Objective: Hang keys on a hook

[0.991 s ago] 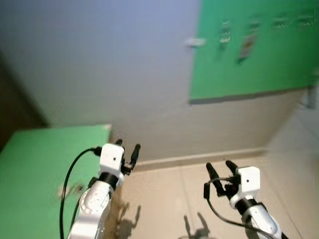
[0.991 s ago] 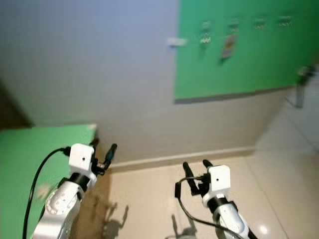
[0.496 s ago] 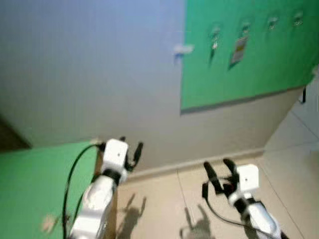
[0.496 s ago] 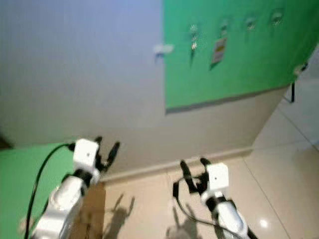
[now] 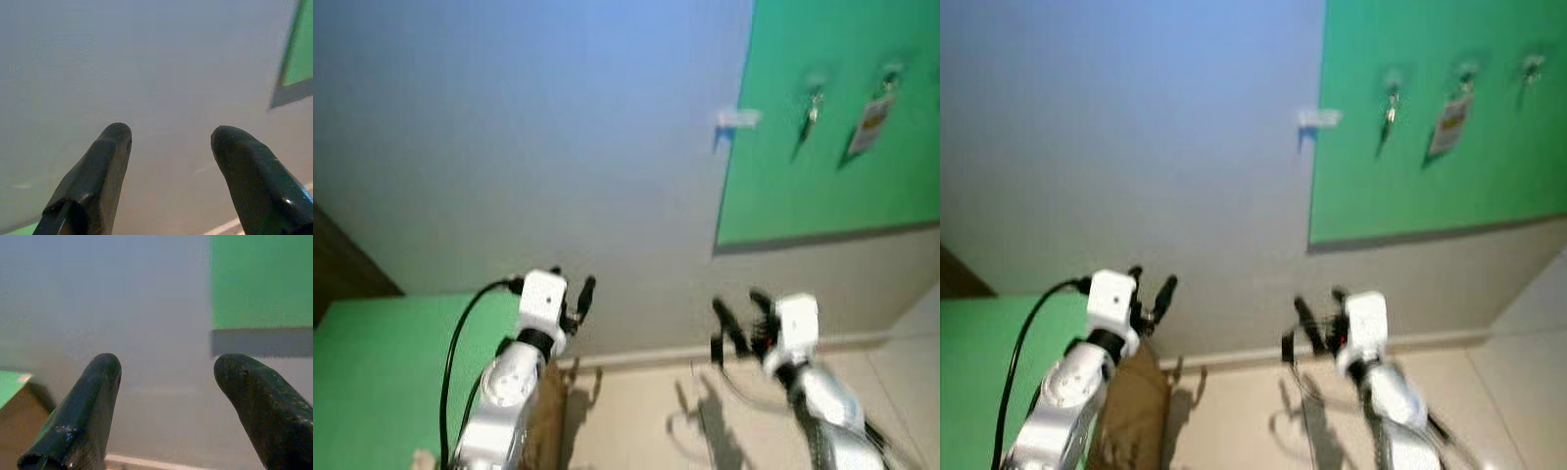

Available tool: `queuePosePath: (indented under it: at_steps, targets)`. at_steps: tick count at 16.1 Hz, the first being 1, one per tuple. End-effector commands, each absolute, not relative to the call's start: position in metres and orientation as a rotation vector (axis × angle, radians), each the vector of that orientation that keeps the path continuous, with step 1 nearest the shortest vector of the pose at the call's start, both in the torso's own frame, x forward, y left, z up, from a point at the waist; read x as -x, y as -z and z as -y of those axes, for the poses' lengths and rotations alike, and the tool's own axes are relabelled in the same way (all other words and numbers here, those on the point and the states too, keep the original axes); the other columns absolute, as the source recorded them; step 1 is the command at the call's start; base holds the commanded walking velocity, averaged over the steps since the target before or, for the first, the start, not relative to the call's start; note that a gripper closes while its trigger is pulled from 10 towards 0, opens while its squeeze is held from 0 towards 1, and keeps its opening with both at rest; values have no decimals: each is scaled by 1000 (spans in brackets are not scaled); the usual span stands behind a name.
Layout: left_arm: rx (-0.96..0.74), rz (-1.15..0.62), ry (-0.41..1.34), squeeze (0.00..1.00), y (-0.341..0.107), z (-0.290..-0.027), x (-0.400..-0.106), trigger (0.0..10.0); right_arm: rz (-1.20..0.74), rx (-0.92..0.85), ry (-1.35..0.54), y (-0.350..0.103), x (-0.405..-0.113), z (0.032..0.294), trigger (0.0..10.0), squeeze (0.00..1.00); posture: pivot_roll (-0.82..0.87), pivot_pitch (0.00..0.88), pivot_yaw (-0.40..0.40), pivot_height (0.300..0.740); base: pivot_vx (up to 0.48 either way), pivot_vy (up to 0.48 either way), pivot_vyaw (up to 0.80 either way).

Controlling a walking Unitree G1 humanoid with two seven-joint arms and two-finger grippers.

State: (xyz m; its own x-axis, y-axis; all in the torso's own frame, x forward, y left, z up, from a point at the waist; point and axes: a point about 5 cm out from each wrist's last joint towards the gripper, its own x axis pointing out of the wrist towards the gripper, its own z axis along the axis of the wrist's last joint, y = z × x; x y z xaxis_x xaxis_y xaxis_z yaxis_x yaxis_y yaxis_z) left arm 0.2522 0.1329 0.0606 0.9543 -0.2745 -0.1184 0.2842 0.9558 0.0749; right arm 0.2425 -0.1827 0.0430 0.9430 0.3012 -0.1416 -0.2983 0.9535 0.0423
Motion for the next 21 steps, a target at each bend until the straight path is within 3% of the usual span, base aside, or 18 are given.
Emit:
queuePosePath:
  at_steps: [1, 6, 11, 15, 21]
  targets:
    - [-98, -115, 283, 0, -60, -131, -253, 10000, -187, -40, -269, -37, -243, 189, 10000, 0, -221, 0, 80, 740, 0, 0, 0]
    - [-47, -152, 148, 0, -39, -151, -236, 10000, -161, -16, -264, -51, -267, 184, 10000, 0, -216, 0, 50, 740, 0, 0, 375]
    - [-12, -128, 133, 0, -39, -139, -237, 10000, -156, 37, -305, -61, -280, 187, 10000, 0, -205, 0, -4, 740, 0, 0, 660]
    - [-56, -122, 188, 0, -44, -129, -244, 10000, -170, 41, -305, -58, -282, 184, 10000, 0, -195, 0, 3, 740, 0, 0, 578]
    - [-95, -88, 236, 0, -51, -122, -250, 10000, -187, 26, -305, -50, -278, 178, 10000, 0, -200, 0, 24, 740, 0, -77, 0]
